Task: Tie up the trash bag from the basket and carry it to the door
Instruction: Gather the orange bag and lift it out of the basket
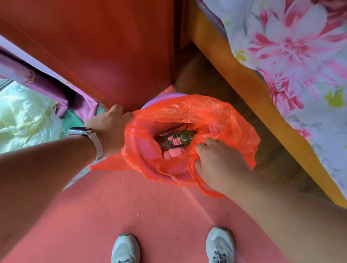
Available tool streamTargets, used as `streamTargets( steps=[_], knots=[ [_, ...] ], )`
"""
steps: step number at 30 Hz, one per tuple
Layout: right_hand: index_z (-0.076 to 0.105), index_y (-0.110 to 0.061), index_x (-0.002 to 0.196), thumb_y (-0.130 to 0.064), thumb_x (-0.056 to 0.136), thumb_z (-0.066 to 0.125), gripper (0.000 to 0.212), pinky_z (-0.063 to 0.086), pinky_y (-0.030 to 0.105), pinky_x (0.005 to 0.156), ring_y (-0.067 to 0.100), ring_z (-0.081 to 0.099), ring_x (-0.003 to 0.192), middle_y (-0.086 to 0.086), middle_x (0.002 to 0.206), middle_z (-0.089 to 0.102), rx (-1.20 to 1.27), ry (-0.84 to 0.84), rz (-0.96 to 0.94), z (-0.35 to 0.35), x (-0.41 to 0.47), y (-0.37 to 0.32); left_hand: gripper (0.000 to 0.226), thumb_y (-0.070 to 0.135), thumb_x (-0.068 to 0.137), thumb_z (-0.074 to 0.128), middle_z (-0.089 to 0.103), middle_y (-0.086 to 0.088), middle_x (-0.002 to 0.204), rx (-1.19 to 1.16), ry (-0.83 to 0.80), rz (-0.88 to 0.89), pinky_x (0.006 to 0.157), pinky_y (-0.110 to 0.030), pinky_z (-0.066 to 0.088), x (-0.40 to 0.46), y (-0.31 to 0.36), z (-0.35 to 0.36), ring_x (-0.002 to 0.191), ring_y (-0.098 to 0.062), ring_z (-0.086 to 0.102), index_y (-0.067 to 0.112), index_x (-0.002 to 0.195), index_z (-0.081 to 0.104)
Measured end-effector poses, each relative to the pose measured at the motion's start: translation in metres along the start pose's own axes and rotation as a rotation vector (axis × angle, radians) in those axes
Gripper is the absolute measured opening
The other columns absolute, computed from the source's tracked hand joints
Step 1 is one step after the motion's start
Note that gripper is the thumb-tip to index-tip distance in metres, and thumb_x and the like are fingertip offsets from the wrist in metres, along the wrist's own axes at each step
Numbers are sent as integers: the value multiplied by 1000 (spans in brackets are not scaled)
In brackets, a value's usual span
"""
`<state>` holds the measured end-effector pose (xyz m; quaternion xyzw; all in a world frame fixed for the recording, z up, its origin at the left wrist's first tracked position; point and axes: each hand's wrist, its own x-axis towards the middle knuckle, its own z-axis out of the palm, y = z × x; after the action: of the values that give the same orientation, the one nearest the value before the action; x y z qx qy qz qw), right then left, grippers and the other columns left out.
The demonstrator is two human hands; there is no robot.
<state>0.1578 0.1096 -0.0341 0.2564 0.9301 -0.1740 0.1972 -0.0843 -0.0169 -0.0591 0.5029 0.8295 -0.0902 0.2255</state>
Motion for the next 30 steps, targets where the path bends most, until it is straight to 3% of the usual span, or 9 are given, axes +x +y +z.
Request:
streamTargets(
  steps=[3, 6, 10, 12, 14, 18, 22, 25, 30],
  knots=[
    [57, -12, 111, -23, 96, 48, 21, 34, 35, 65, 30, 54, 105, 7, 114, 57, 30, 21, -17, -23, -11, -10, 58, 1, 63, 49, 46, -13, 103, 21, -17, 15, 65, -49, 53, -7, 7, -15, 87, -41, 58, 25, 116, 44],
    [57, -13, 110, -25, 96, 47, 20, 35, 37, 66, 31, 54, 105, 7, 114, 57, 65, 54, -31, -45, -22, -18, 58, 1, 69, 50, 48, -15, 111, 102, -114, -81, 74, -45, 52, -17, 19, -36, 95, -40, 60, 19, 123, 37],
    [58, -13, 105, -25, 96, 49, 18, 36, 36, 65, 31, 56, 102, 7, 110, 58, 110, 112, -36, -72, -36, -25, 33, 12, 90, 45, 58, -9, 106, 499, -511, 40, 86, -31, 45, -31, 40, -71, 114, -27, 57, 10, 122, 53],
    [57, -14, 101, -25, 95, 49, 15, 34, 34, 64, 30, 56, 101, 5, 108, 58, 133, 129, -29, -82, -43, -28, 34, 13, 94, 40, 61, -10, 119, 584, -720, 102, 88, -31, 44, -41, 42, -79, 117, -28, 55, 7, 124, 57],
    [56, -16, 102, -26, 95, 48, 15, 34, 34, 65, 28, 55, 103, 3, 110, 57, 152, 132, -21, -90, -49, -31, 34, 10, 95, 37, 61, -13, 124, 563, -766, 64, 88, -33, 46, -49, 41, -81, 114, -30, 57, 2, 120, 58],
    [57, -16, 108, -27, 95, 48, 19, 33, 33, 68, 28, 55, 106, 3, 113, 58, 155, 129, -27, -91, -57, -33, 34, 6, 93, 34, 62, -19, 118, 270, -658, -126, 74, -32, 45, -61, 47, -74, 107, -33, 61, -3, 115, 58],
    [55, -16, 102, -29, 95, 49, 16, 36, 34, 69, 28, 55, 104, 4, 111, 58, 170, 108, -20, -83, -66, -37, 31, 10, 92, 38, 62, -21, 112, -171, -369, -258, 74, -34, 47, -67, 49, -60, 102, -38, 60, -1, 110, 59],
    [45, -20, 89, -29, 95, 50, 11, 34, 34, 69, 29, 54, 104, 4, 110, 56, 229, 104, -26, -81, -72, -47, 12, 12, 78, 52, 71, -20, 89, -590, -166, -307, 76, -44, 55, -74, 60, -55, 84, -35, 67, 6, 82, 62],
    [41, -21, 85, -27, 95, 51, 15, 46, 39, 73, 28, 55, 97, 5, 106, 57, 330, 135, -58, -94, -81, -65, 10, 10, 74, 54, 72, -13, 73, -728, -70, -233, 72, -42, 56, -90, 82, -68, 72, -29, 69, 14, 68, 61]
  ],
)
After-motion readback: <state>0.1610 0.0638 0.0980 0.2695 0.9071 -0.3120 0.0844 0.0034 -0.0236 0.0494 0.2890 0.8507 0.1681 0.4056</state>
